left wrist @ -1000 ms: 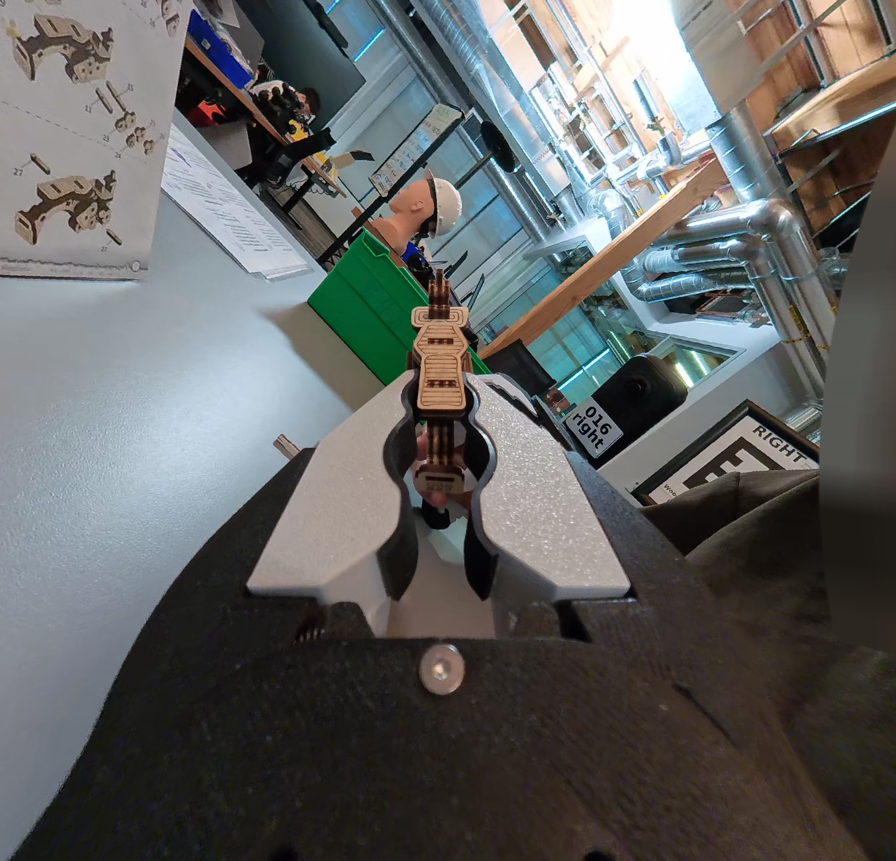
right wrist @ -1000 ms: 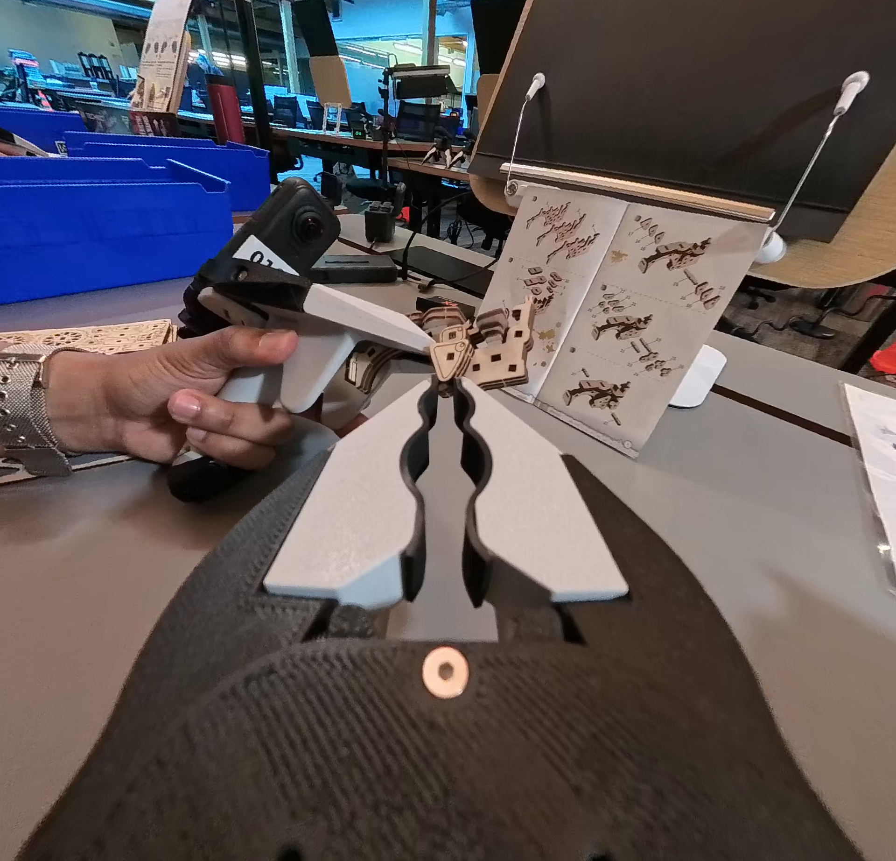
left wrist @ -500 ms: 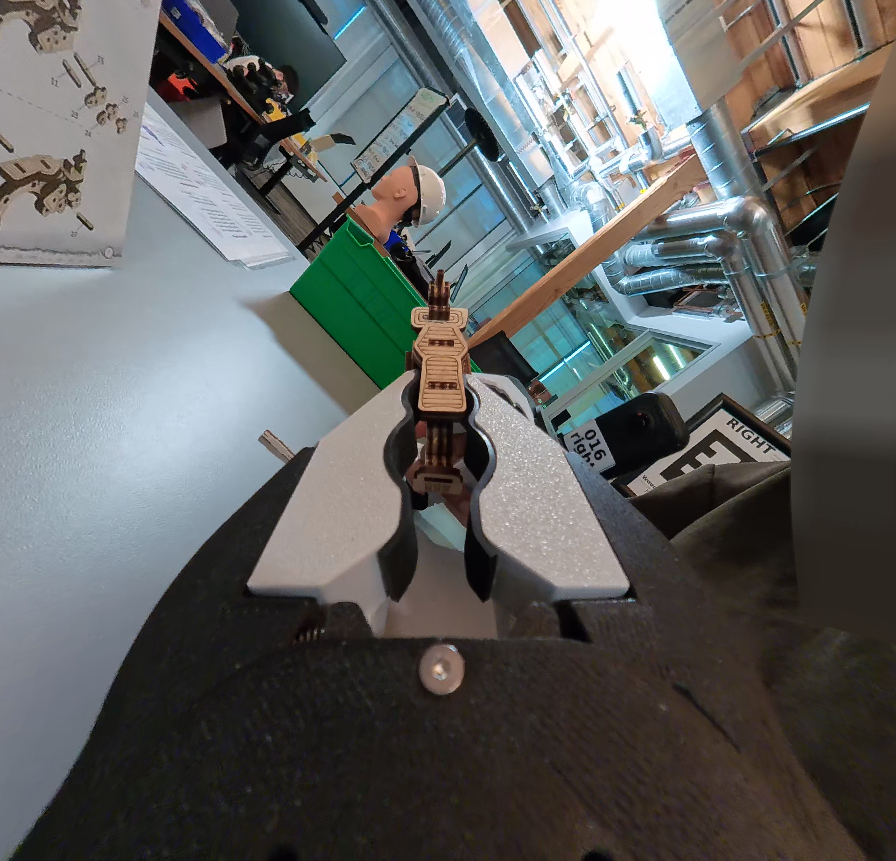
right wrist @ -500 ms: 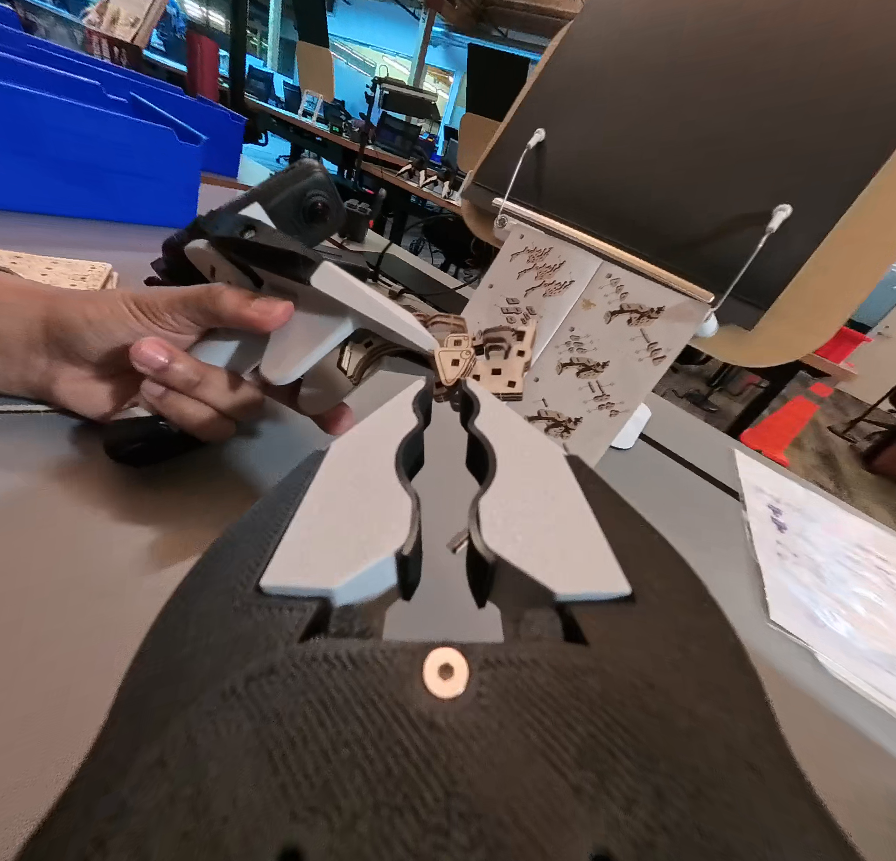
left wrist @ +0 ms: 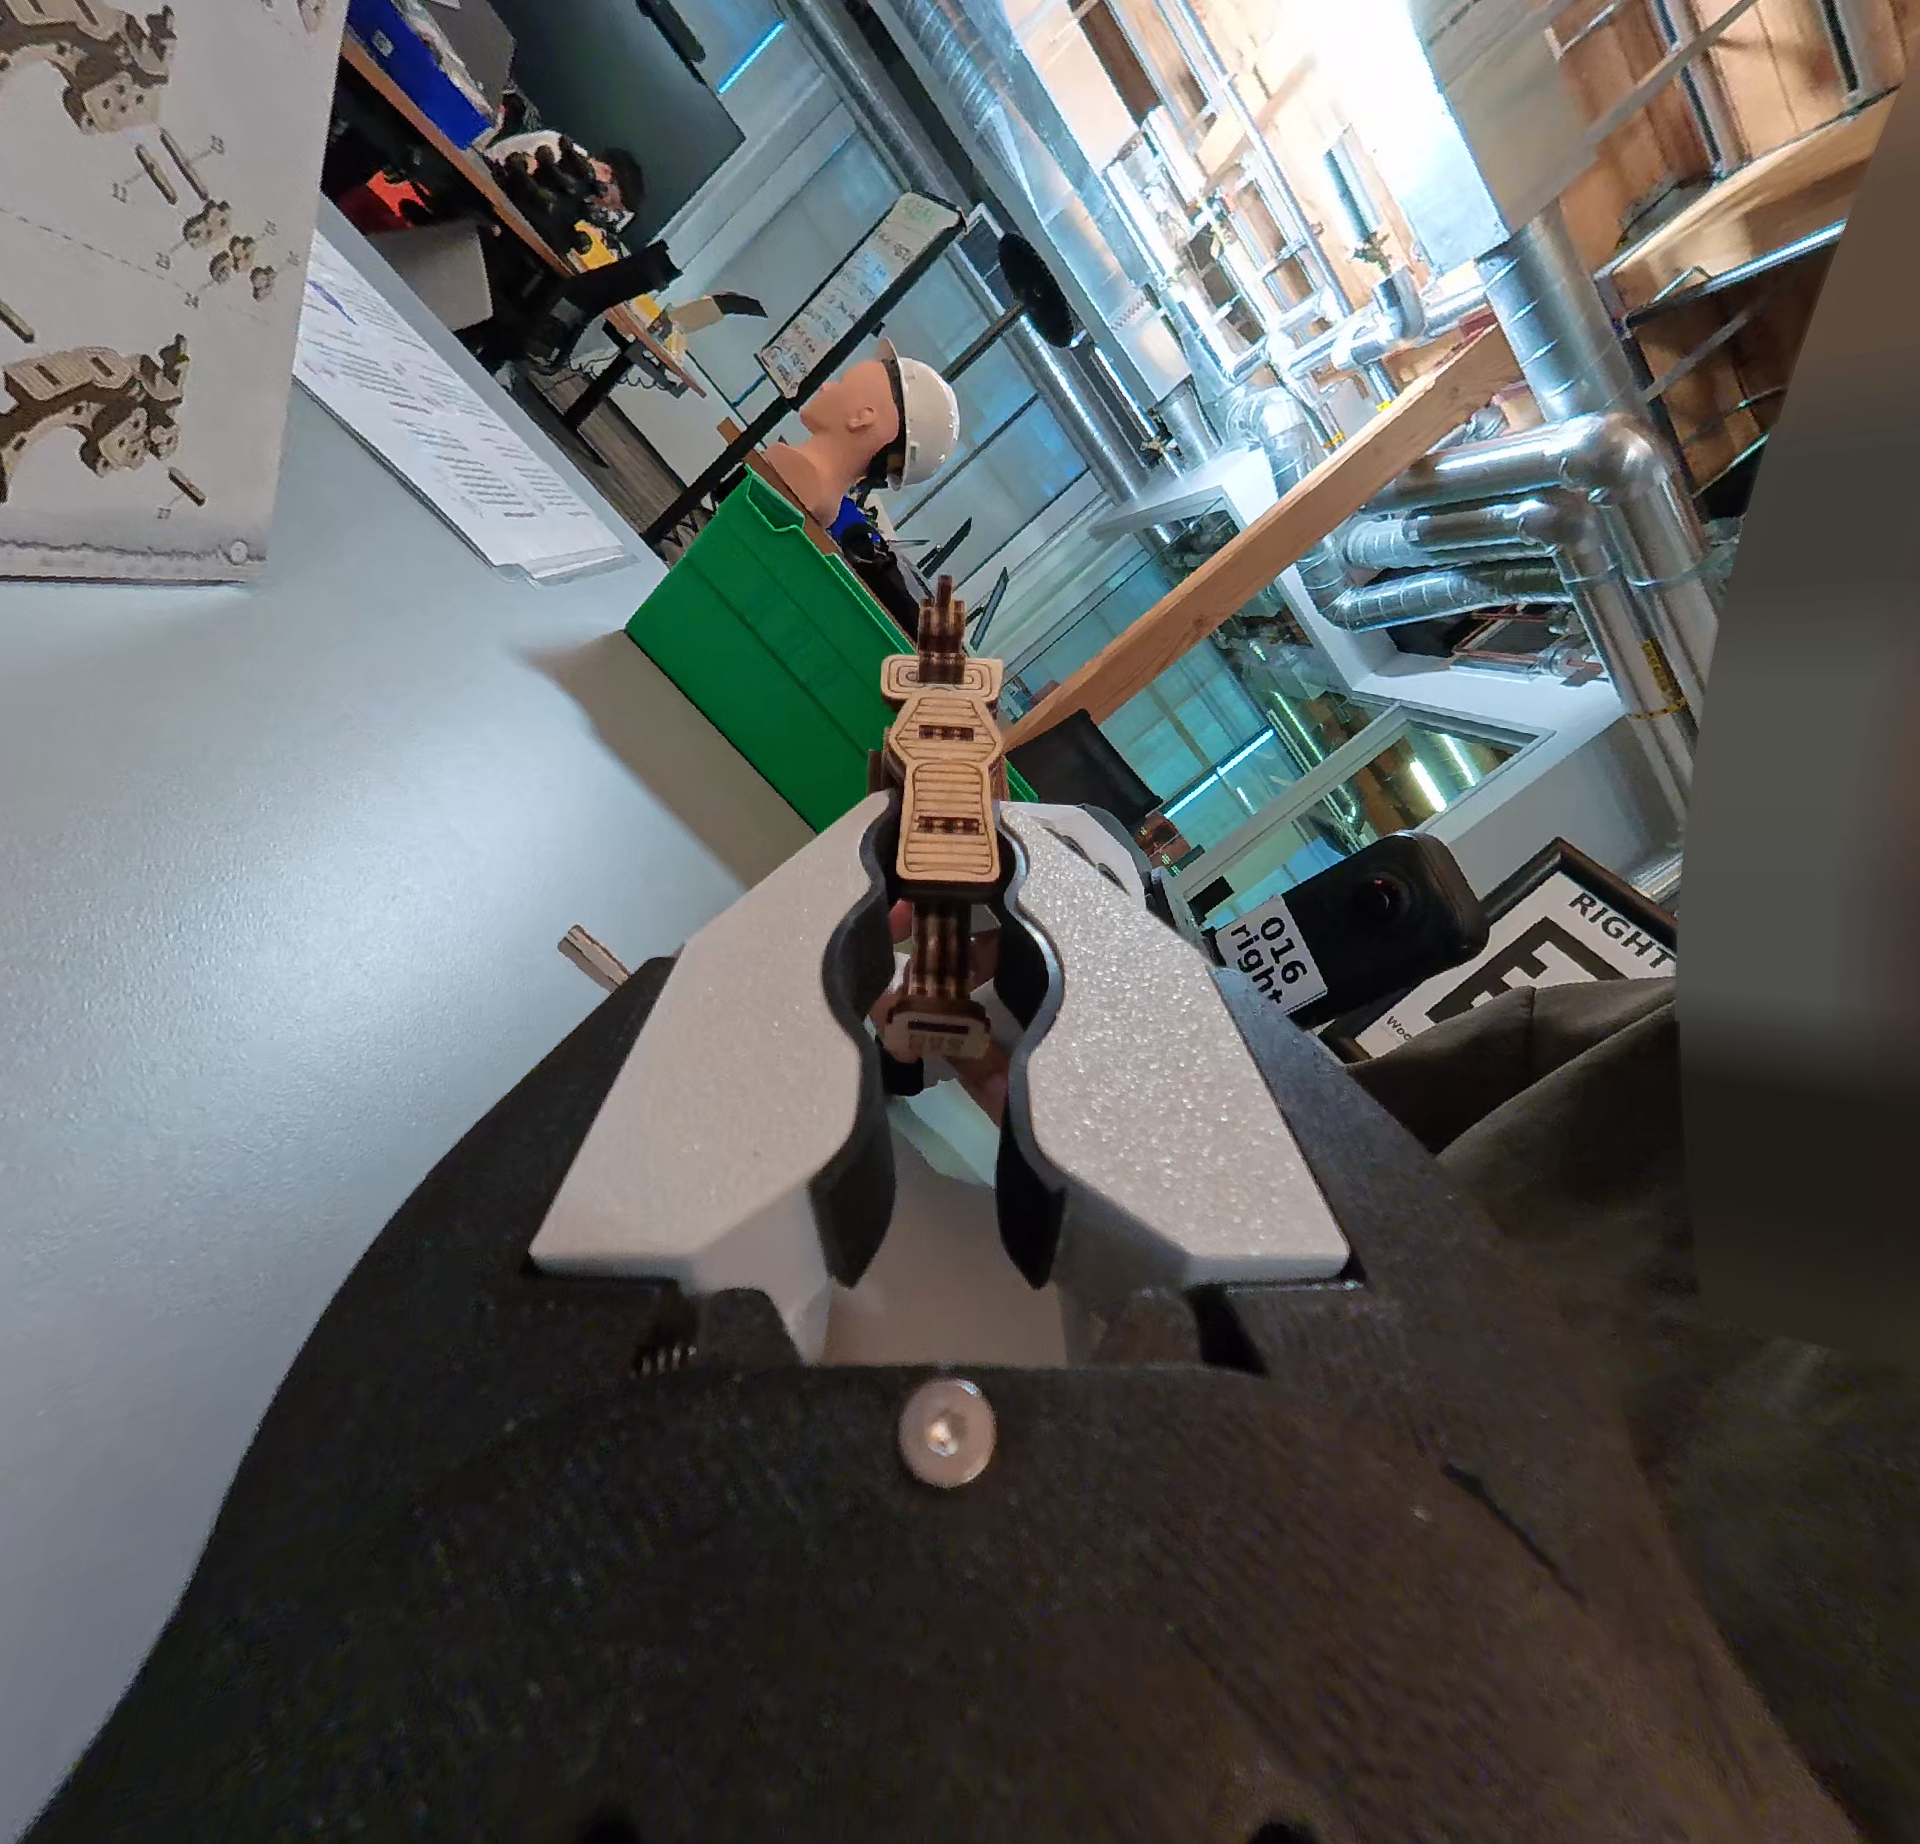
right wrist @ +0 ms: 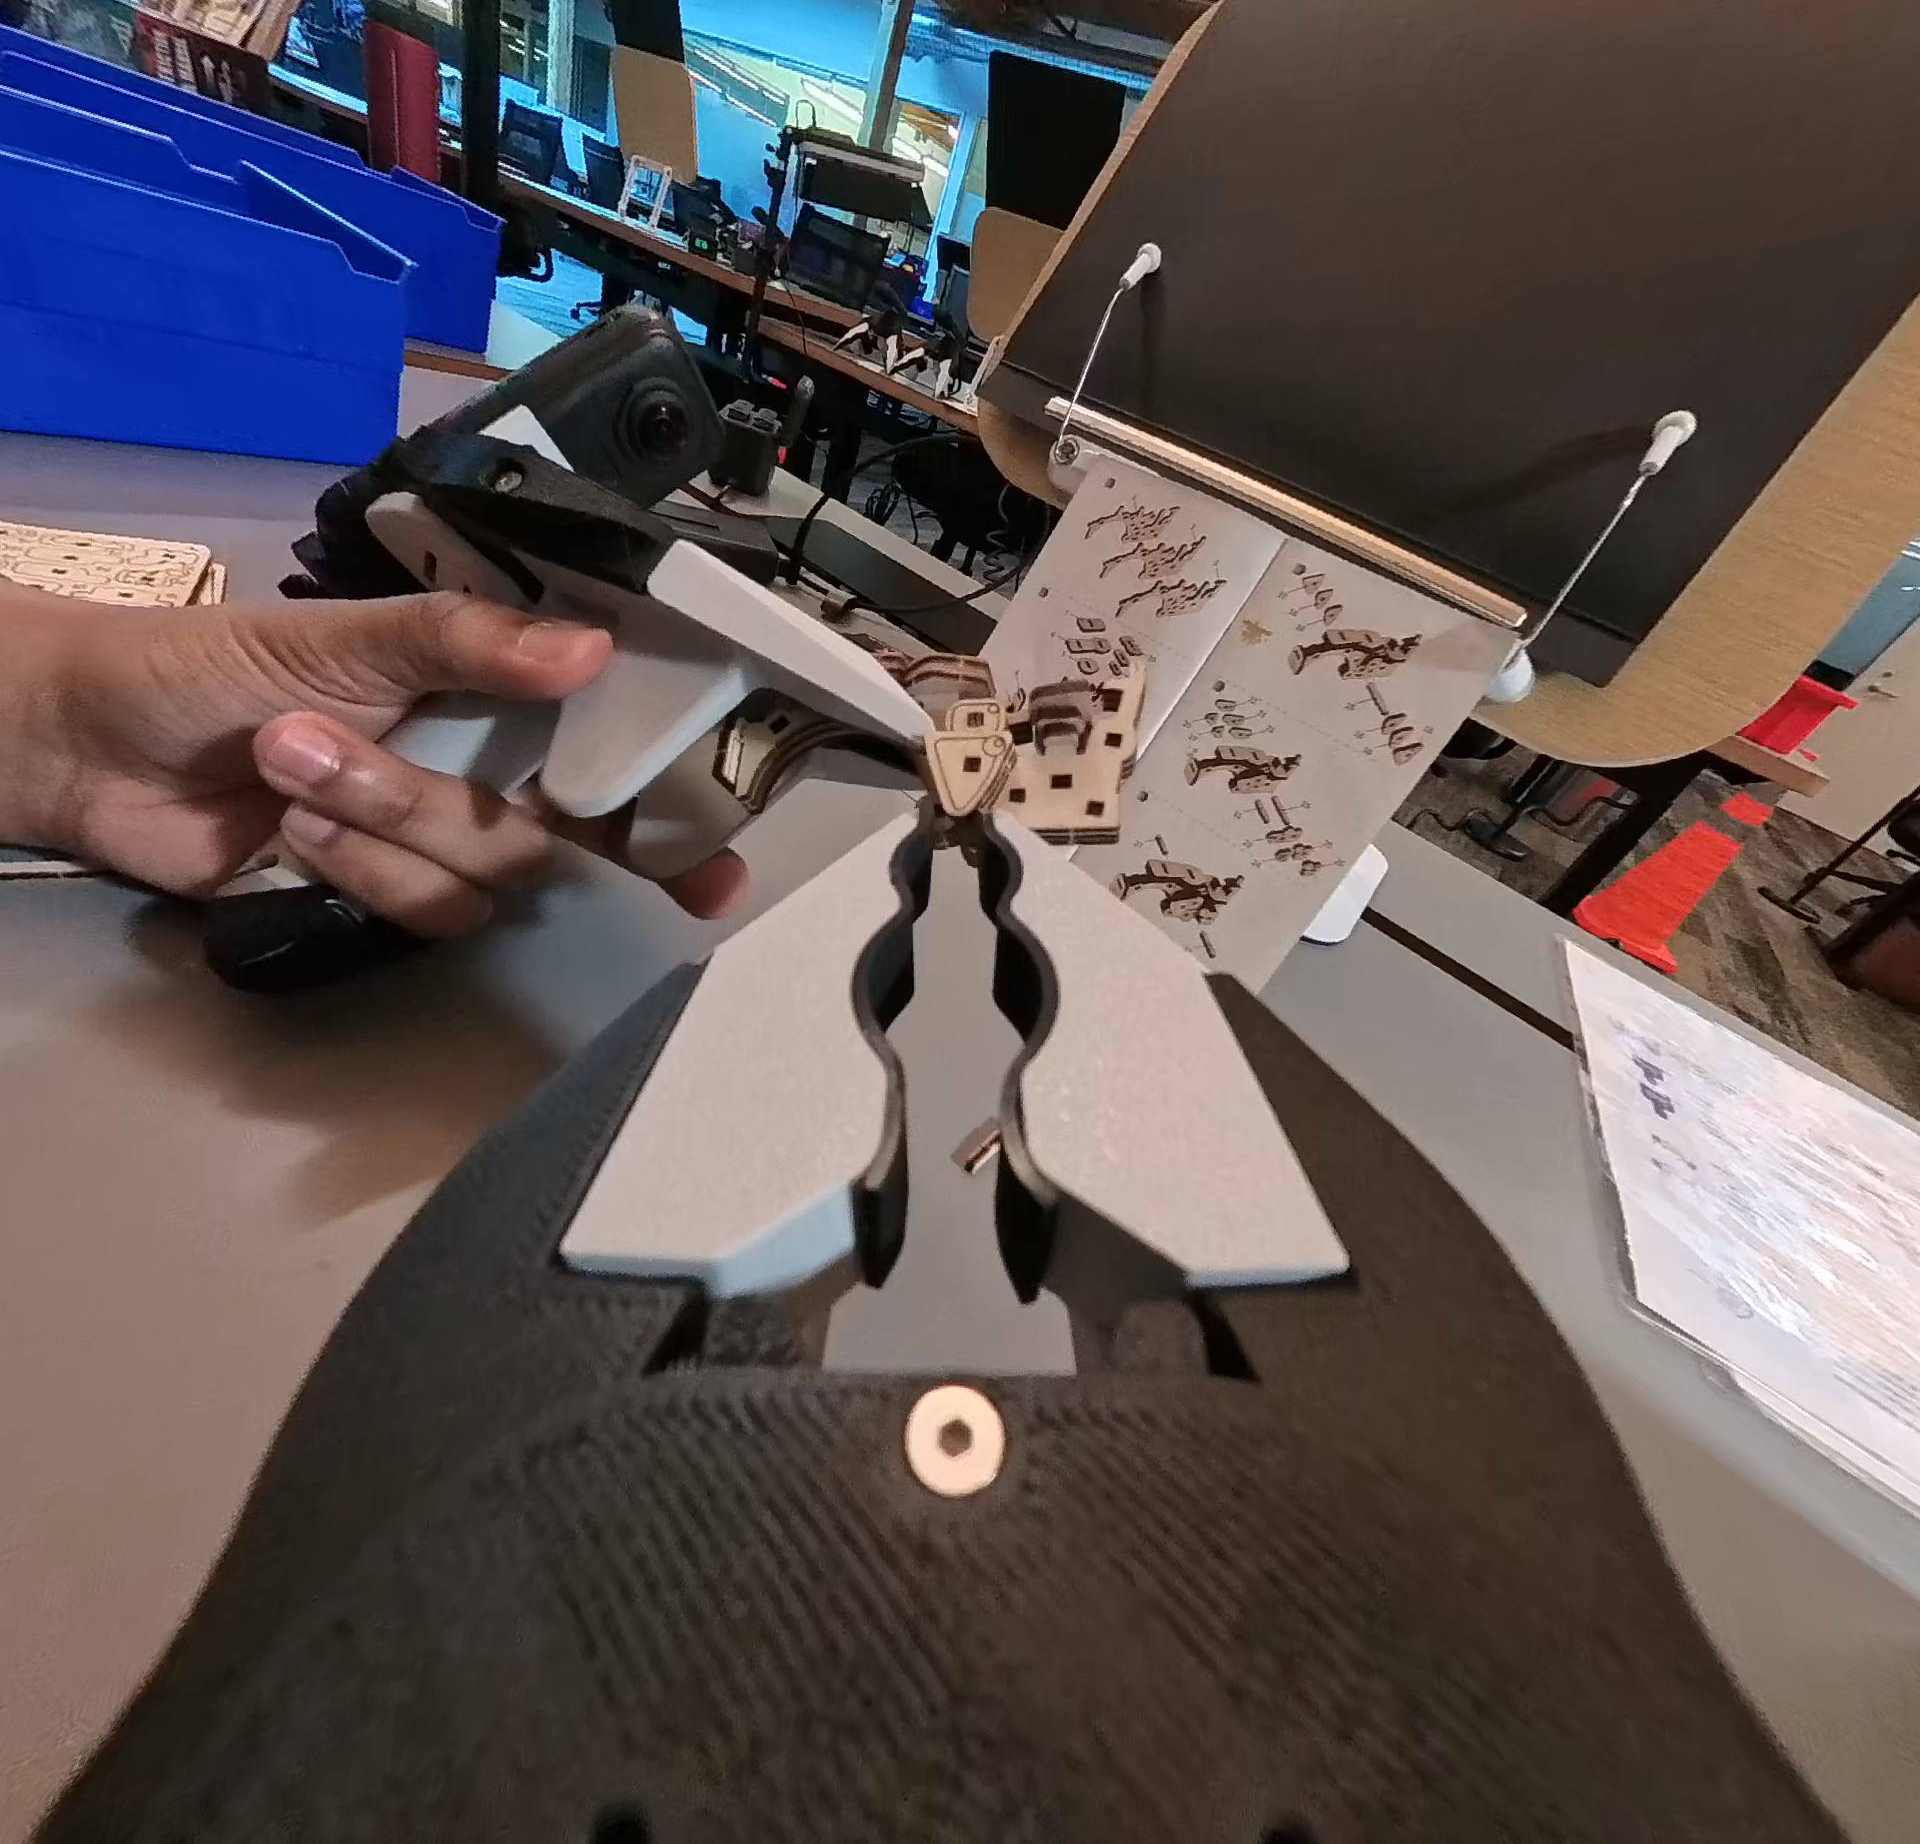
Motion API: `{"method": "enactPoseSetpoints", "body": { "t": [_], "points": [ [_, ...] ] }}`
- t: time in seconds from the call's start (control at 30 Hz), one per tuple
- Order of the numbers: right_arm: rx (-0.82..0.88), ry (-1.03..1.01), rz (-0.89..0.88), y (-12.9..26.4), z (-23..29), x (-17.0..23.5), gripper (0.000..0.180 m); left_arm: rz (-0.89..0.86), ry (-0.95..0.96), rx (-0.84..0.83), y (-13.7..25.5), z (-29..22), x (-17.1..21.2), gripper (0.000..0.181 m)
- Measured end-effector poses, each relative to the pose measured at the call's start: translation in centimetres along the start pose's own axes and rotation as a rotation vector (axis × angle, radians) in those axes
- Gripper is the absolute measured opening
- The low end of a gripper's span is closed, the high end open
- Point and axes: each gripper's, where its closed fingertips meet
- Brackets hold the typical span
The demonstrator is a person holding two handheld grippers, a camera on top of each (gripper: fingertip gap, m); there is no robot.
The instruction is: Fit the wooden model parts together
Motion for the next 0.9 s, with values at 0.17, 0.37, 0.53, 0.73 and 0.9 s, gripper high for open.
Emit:
{"method": "enactPoseSetpoints", "body": {
  "t": [0.17, 0.37, 0.53, 0.73, 0.9],
  "points": [
    [-0.007, -0.021, 0.007, 0.0, -0.09, 0.12, 0.004, 0.003, 0.0, -0.006, -0.04, 0.09, 0.06, 0.011],
    [-0.016, -0.053, -0.001, 0.13, -0.4, 0.16, 0.003, 0.017, -0.01, -0.015, -0.14, 0.16, 0.31, 0.011],
    [-0.034, -0.063, 0.006, 0.06, -0.39, 0.33, 0.003, 0.013, -0.005, -0.022, -0.12, 0.27, 0.23, 0.011],
    [-0.043, -0.058, 0.006, 0.07, -0.31, 0.38, 0.003, 0.005, -0.021, -0.03, -0.12, 0.28, 0.16, 0.011],
    [-0.007, 0.004, 0.008, 0.16, -0.34, 0.39, 0.008, -0.02, -0.048, -0.053, -0.04, 0.42, -0.13, 0.011]
  ]
}}
Point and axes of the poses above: each gripper's, where its closed fingertips meet, y back along the fingers, x out of its underside, z = x × y across the jaws, and after that the axes turned 11 degrees about y, right-handed
